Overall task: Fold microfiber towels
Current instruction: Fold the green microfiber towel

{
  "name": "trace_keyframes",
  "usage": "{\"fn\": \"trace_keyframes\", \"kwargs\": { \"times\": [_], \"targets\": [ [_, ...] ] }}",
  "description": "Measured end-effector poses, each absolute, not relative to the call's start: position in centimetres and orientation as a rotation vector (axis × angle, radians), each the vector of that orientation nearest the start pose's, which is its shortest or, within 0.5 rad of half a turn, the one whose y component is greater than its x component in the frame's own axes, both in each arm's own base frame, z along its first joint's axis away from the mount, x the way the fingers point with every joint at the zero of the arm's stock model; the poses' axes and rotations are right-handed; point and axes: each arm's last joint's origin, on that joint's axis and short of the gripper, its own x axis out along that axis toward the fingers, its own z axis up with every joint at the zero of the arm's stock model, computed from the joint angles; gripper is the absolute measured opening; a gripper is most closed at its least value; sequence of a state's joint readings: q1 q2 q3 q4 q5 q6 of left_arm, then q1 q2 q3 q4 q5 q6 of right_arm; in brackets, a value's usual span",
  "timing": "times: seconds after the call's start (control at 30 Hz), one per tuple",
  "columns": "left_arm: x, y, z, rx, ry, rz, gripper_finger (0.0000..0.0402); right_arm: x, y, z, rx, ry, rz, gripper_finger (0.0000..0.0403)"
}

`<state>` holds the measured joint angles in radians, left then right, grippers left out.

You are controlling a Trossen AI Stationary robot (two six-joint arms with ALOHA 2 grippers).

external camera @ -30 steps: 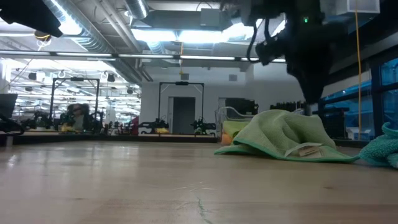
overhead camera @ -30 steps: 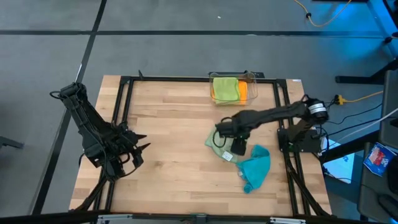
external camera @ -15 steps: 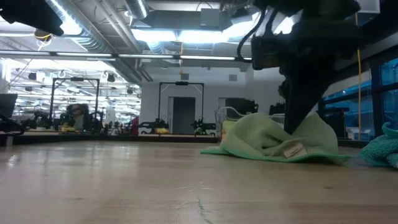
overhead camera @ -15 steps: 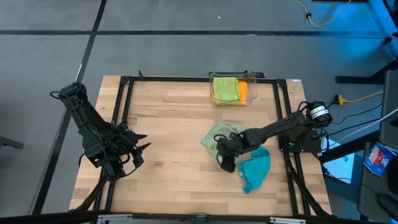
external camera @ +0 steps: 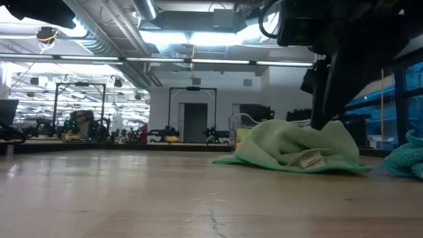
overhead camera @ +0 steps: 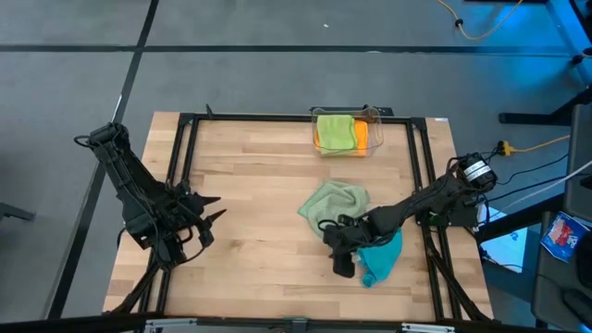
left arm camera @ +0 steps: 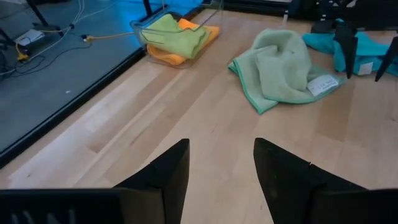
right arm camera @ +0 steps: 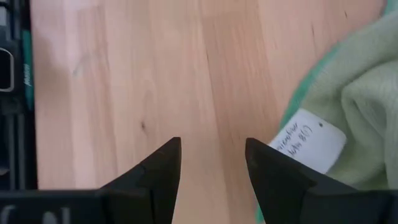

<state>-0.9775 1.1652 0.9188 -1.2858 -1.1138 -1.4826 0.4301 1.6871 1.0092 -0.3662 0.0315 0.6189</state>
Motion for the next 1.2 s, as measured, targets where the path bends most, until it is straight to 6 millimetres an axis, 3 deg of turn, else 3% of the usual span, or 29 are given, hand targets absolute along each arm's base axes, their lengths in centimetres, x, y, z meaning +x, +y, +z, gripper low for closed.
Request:
{"fn": "trace_keyframes", "kwargs": {
  "times": [0.37, 0.57, 0.77, 1.2],
  "targets": [
    [11.8, -12.8, 26.4, -0.097, 0.452, 0.551, 0.0172, 30.6, 13.9, 18.1, 0.352, 0.992, 0.068, 0.0182],
    [11.8, -12.8, 26.4, -0.102, 0.448, 0.55, 0.0172, 30.6, 13.9, 18.1, 0.231, 0.984, 0.13, 0.0182],
    [11.8, -12.9, 26.4, -0.103, 0.448, 0.55, 0.0172, 30.5, 13.9, 18.0, 0.283, 0.993, 0.1, 0.0182],
    [11.8, -12.8, 26.4, -0.102, 0.448, 0.55, 0.0172, 28.4, 15.2, 17.2, 0.261, 1.157, 0.06, 0.0182]
  ]
}}
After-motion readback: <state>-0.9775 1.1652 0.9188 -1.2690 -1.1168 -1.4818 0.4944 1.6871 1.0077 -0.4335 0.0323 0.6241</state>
